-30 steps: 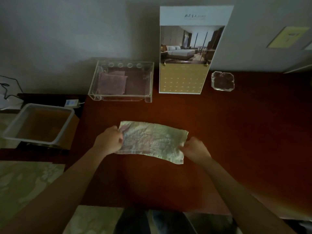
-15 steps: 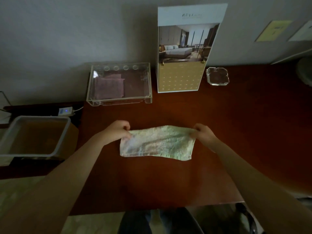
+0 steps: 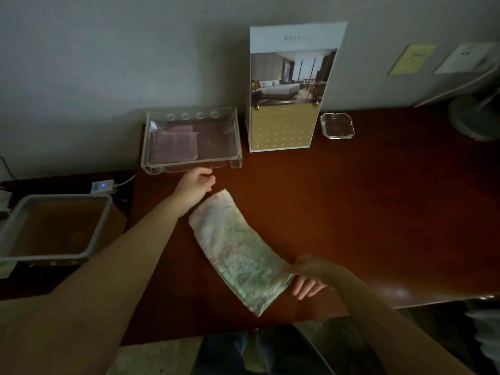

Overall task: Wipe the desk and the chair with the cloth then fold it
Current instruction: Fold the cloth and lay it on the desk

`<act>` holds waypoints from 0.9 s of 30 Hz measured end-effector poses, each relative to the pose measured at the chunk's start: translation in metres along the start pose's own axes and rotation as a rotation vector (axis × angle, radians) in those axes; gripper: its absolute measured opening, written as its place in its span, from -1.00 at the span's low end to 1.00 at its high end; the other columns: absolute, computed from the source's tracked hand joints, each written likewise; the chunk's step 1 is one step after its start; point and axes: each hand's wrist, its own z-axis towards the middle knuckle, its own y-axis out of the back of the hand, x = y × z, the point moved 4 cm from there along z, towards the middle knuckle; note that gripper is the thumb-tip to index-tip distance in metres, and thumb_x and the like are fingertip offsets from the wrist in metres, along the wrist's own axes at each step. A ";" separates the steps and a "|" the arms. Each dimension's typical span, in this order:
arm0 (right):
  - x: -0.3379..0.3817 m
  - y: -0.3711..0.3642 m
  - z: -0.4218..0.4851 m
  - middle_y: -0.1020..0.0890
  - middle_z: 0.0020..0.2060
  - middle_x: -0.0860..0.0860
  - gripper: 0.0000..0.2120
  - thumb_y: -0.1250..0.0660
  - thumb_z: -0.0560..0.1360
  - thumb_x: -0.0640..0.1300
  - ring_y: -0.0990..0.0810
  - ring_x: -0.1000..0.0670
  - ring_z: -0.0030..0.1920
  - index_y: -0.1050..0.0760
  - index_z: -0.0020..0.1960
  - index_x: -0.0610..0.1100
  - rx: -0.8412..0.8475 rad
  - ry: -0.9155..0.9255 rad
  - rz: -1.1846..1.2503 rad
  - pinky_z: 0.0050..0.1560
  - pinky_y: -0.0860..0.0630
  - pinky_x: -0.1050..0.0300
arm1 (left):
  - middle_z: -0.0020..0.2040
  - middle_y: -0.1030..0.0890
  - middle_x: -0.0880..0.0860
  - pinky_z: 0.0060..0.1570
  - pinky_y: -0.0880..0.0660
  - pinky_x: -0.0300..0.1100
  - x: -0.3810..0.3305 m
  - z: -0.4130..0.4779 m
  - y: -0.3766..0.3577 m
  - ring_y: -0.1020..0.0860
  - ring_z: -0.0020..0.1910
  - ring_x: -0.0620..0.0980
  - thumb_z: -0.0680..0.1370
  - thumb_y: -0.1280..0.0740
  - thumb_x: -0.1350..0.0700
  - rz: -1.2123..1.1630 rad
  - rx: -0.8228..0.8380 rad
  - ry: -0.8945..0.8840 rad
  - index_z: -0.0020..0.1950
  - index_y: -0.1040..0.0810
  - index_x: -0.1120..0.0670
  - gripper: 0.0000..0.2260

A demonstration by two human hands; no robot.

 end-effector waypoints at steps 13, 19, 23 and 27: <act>0.145 0.013 0.065 -0.52 0.05 -0.09 -0.73 -0.23 0.57 -0.06 -0.51 -0.10 0.02 -0.39 0.20 -0.17 -0.512 0.423 -0.279 -0.12 -0.41 0.09 | 0.24 -0.39 0.14 0.14 -0.47 0.01 0.115 -0.039 0.000 -0.43 0.21 0.14 0.45 -0.42 -0.06 0.457 0.089 0.410 0.27 -0.40 0.02 -0.56; 0.188 0.003 0.095 -0.51 0.13 -0.13 -0.56 -0.32 0.52 -0.06 -0.51 -0.14 0.14 -0.28 0.30 -0.21 -0.543 0.398 0.009 -0.01 -0.46 0.07 | -0.15 -0.47 0.02 -0.18 -0.45 -0.18 0.107 -0.037 -0.022 -0.49 -0.13 0.00 0.47 -0.42 0.09 0.145 -0.046 0.345 -0.04 -0.44 0.13 -0.78; 0.186 0.010 0.099 -0.57 -0.02 -0.08 -0.64 -0.39 0.48 -0.10 -0.56 -0.04 -0.03 -0.45 0.20 -0.24 -0.497 0.381 0.071 -0.11 -0.47 0.09 | -0.27 -0.37 0.00 -0.41 -0.32 -0.35 0.095 -0.033 -0.032 -0.37 -0.33 -0.12 0.48 -0.36 0.28 -0.176 -0.181 0.406 -0.04 -0.31 0.15 -0.78; 0.180 0.035 0.081 -0.47 -0.28 -0.01 -0.87 -0.37 0.49 -0.20 -0.46 0.01 -0.26 -0.42 -0.08 -0.17 -0.570 0.460 0.152 -0.29 -0.41 0.10 | 0.02 -0.48 0.07 -0.15 -0.47 -0.21 0.073 -0.020 -0.025 -0.51 -0.04 -0.02 0.45 -0.37 0.36 -0.229 -0.064 0.375 0.26 -0.38 0.14 -0.58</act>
